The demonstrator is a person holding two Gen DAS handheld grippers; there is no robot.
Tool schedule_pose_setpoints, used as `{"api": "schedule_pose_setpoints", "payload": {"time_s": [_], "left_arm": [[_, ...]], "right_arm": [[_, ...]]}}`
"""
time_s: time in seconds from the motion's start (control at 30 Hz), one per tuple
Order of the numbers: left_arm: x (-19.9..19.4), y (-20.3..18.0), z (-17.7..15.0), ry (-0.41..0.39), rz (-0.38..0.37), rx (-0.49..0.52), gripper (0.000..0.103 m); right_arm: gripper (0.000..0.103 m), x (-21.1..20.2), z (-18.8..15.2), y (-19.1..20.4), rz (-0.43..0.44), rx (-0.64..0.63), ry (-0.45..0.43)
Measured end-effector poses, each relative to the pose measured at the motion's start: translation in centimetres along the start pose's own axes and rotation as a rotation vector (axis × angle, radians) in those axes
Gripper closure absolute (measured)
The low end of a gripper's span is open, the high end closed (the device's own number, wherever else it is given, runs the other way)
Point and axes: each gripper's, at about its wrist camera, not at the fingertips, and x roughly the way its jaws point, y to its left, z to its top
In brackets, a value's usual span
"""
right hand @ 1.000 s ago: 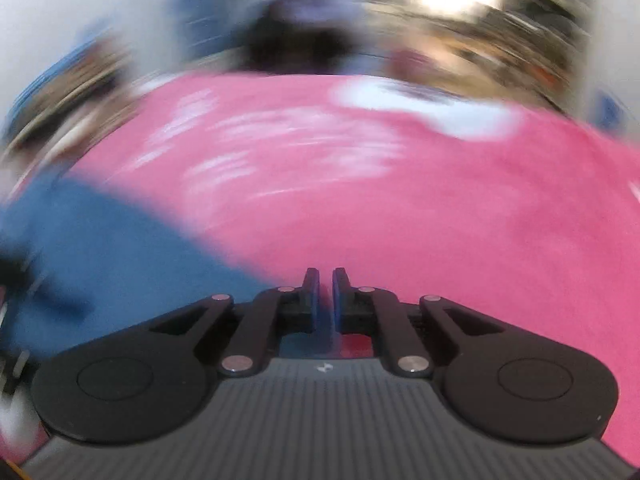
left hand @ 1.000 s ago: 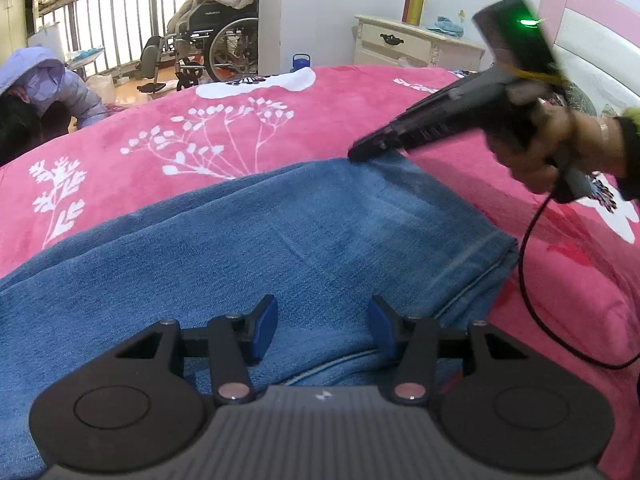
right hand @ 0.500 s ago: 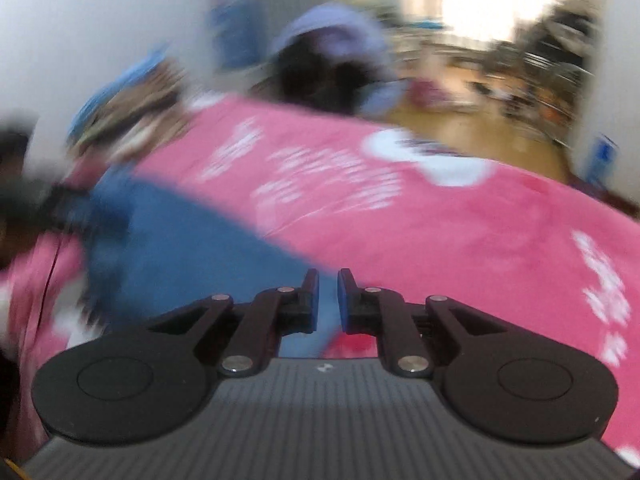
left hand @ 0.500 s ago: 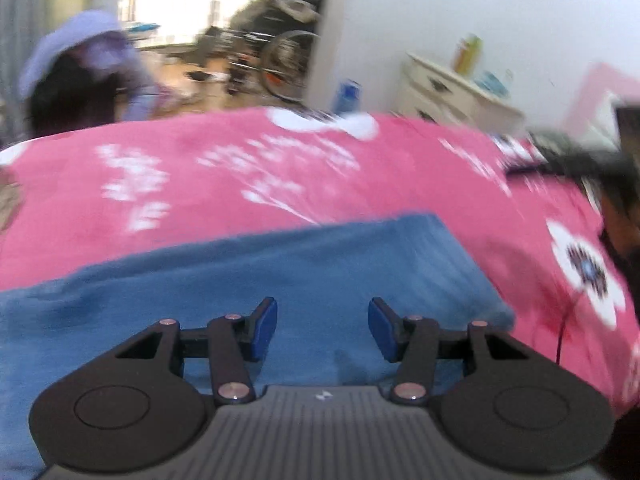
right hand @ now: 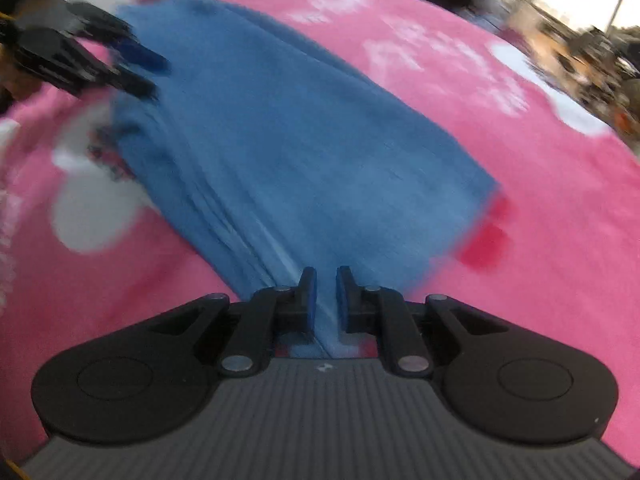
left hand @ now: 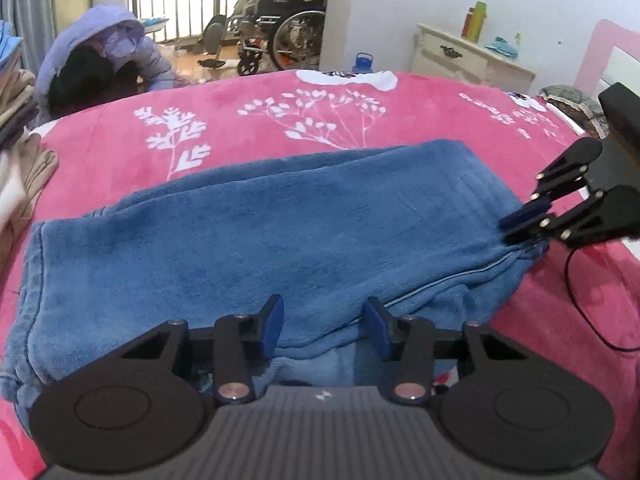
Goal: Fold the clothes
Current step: 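Grasp the blue cloth fringed edge with the right gripper and fold it over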
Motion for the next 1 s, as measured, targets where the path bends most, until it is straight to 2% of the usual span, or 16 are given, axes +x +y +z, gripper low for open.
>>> {"api": "schedule_pose_setpoints", "payload": {"time_s": [0.03,0.1,0.2,0.33,0.47,0.5,0.6,0.73,0.83,0.9,1.0], "left_arm": [[-0.1,0.2,0.0,-0.003,-0.008,0.002,0.056],[-0.1,0.5,0.0,-0.006,-0.026,-0.006,0.057],[-0.2,1.2,0.3,-0.006,-0.04,-0.016,0.056],[-0.3,1.7,0.4,-0.006,-0.046,-0.012,0.056],[-0.3,1.8,0.4,-0.007,-0.049,-0.003,0.056],[-0.3,1.9,0.3,-0.007,-0.052,0.003,0.057],[-0.1,2.2,0.2,-0.008,-0.063,0.016,0.058],[-0.2,2.7,0.2,-0.014,-0.079,0.0,0.058],[-1.3,2.5,0.6,-0.008,-0.038,-0.026,0.059],[-3.2,2.1,0.5,-0.025,-0.016,-0.051,0.056],[-5.8,1.2,-0.5,-0.021,-0.046,-0.082,0.056]], "right_arm": [[0.093,-0.5,-0.1,-0.1,-0.047,-0.009,0.028],[0.092,-1.9,0.5,0.5,-0.07,-0.029,0.021],[0.092,-3.5,3.2,4.3,0.017,-0.131,-0.122],[0.092,-1.7,6.9,10.7,0.135,-0.263,-0.253],[0.093,2.0,6.6,13.8,0.146,-0.399,-0.2],[0.093,2.8,5.9,13.7,0.132,-0.422,-0.165],[0.093,2.6,2.9,12.2,0.078,-0.44,-0.135],[0.09,1.0,1.6,9.6,0.053,-0.318,-0.06],[0.089,0.0,1.5,9.8,0.018,-0.316,-0.033],[0.087,-1.0,1.8,9.8,0.02,-0.3,-0.054],[0.087,-2.4,2.4,10.4,0.065,-0.266,-0.124]]}}
